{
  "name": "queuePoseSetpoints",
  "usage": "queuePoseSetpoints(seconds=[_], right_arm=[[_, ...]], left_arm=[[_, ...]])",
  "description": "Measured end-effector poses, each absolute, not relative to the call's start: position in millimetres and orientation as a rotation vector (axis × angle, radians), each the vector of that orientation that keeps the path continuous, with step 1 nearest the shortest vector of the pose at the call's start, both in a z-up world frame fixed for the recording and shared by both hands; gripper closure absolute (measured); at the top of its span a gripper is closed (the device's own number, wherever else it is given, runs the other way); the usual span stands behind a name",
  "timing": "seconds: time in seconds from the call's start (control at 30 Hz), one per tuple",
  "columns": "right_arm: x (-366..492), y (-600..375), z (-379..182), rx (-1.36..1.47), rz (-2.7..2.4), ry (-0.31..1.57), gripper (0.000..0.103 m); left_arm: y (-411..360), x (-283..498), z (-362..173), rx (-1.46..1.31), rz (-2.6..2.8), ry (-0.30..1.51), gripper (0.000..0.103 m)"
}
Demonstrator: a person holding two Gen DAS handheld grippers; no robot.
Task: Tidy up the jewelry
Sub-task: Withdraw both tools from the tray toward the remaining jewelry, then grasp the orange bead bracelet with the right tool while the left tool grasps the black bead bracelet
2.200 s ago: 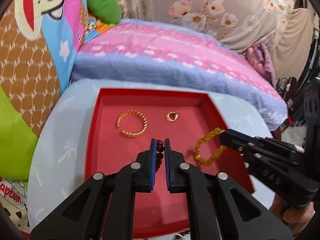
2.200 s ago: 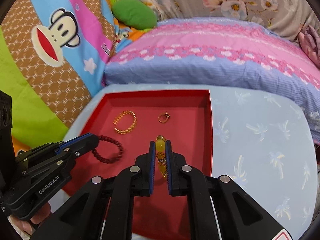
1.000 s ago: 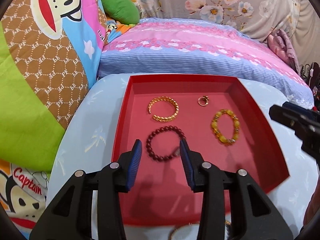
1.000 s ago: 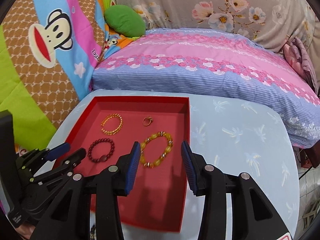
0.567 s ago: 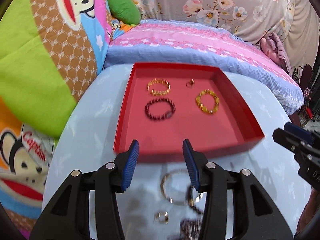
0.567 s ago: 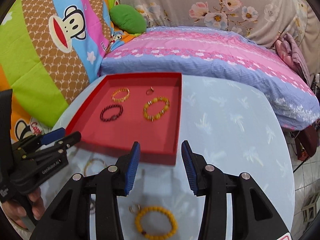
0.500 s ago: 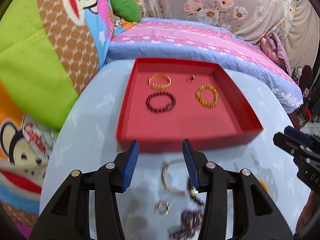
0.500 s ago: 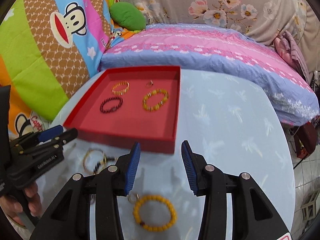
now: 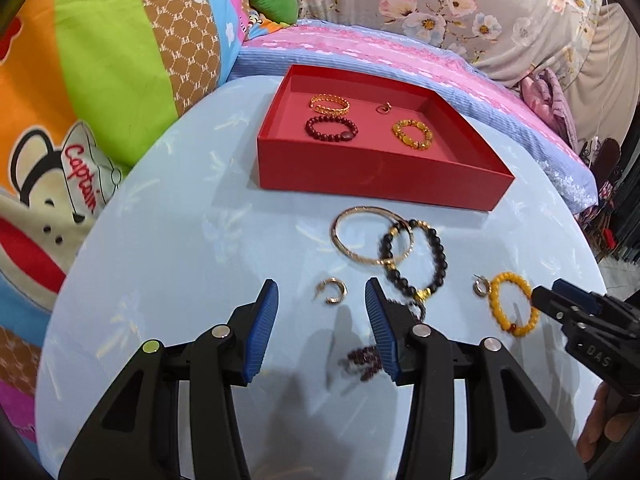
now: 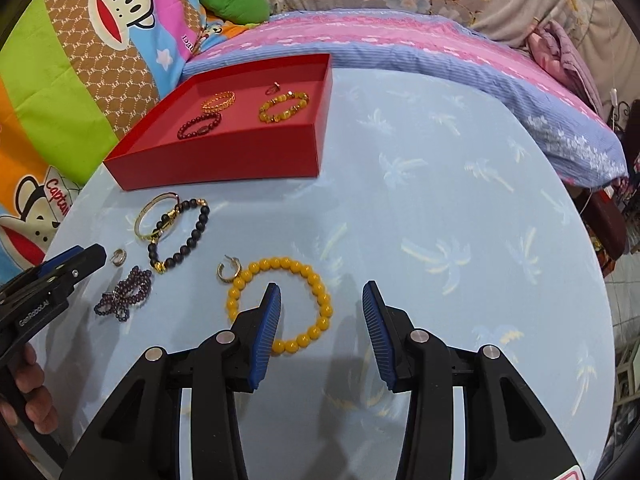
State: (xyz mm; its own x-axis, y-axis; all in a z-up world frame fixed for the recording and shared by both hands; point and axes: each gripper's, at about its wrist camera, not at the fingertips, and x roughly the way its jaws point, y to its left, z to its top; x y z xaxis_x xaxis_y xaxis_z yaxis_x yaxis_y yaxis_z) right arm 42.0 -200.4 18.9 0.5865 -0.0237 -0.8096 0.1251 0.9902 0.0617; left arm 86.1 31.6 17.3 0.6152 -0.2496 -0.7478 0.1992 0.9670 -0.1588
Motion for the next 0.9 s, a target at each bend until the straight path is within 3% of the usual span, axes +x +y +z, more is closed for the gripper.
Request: queuePoseSetpoints(seconds=[0.57, 0.9], right_arm=[[47, -195, 3, 0.131, -0.096, 0.934, 0.065], [51, -194, 3, 0.103, -0.111, 0.923, 0.087]], left_arm=[[28, 73, 7, -0.103, -0.291, 0.9, 0.058], [5, 90, 9, -0.089, -0.331, 0.903, 0.058]])
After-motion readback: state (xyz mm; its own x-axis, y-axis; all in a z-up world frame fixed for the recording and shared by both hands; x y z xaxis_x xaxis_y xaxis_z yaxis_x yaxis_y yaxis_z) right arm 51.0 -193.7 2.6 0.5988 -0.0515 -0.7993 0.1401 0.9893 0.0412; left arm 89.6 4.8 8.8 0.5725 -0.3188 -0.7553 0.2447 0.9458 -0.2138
